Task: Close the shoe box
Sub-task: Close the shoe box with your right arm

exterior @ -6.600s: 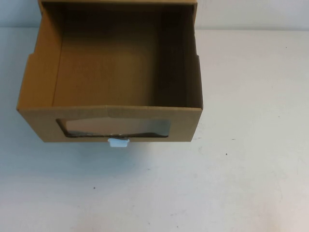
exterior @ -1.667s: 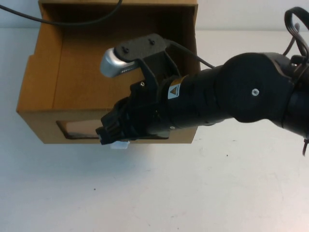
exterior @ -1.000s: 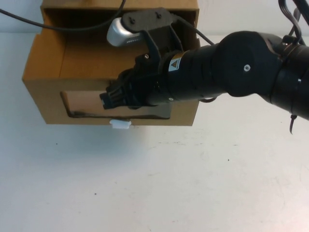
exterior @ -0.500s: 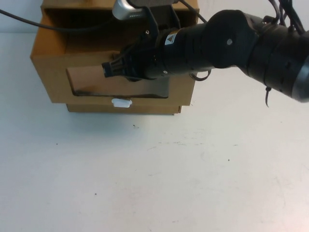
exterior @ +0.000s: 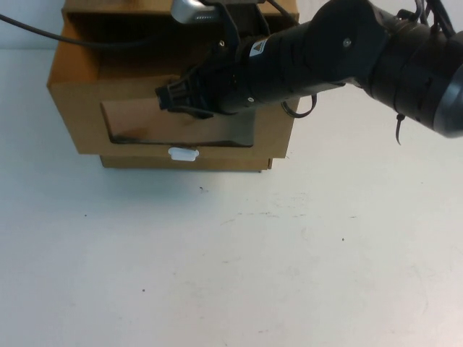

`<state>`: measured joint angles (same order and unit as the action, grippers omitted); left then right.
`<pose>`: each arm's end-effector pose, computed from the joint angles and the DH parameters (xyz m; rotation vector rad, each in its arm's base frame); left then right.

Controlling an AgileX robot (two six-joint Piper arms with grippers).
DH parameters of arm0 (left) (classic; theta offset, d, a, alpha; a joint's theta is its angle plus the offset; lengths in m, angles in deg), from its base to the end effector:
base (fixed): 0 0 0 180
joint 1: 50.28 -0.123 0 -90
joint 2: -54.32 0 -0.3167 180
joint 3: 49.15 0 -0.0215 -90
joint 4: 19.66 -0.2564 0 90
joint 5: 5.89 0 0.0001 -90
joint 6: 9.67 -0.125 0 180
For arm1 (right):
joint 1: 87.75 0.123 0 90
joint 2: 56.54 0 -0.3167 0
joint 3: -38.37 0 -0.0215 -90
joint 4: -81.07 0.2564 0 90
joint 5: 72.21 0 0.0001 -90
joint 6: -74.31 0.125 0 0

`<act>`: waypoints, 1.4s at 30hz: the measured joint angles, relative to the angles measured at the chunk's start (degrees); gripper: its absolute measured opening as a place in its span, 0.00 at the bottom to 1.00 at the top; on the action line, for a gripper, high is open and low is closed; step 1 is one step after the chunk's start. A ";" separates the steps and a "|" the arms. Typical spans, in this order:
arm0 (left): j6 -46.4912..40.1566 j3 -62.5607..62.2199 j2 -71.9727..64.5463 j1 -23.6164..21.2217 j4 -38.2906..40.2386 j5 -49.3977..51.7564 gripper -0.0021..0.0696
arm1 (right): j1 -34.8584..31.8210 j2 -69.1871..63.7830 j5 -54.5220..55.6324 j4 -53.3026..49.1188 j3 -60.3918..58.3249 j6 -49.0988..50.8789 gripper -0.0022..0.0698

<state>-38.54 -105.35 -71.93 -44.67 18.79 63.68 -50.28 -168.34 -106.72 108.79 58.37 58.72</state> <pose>0.4837 -0.1207 0.4147 0.6656 2.1567 -0.6541 0.3573 0.3154 0.3645 -0.7221 2.0996 0.7359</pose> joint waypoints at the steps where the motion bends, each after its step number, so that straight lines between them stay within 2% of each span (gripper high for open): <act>1: 0.00 0.00 0.00 0.00 0.00 0.00 0.02 | -0.29 0.00 -1.23 1.09 0.44 -1.02 0.01; 6: 0.00 0.00 0.00 0.00 0.00 0.10 0.02 | -1.06 -0.03 -4.63 6.04 0.94 -5.43 0.01; 15: 0.00 -0.08 0.00 0.00 0.00 0.22 0.02 | -1.75 -0.62 -8.69 9.17 2.85 -7.34 0.01; 42: 0.00 -0.21 0.00 0.00 0.10 0.67 0.02 | -5.37 -2.42 -3.37 11.61 4.93 -9.03 0.01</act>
<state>-38.54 -105.56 -71.93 -44.67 18.89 64.35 -55.65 -170.76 -110.09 120.40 63.31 49.70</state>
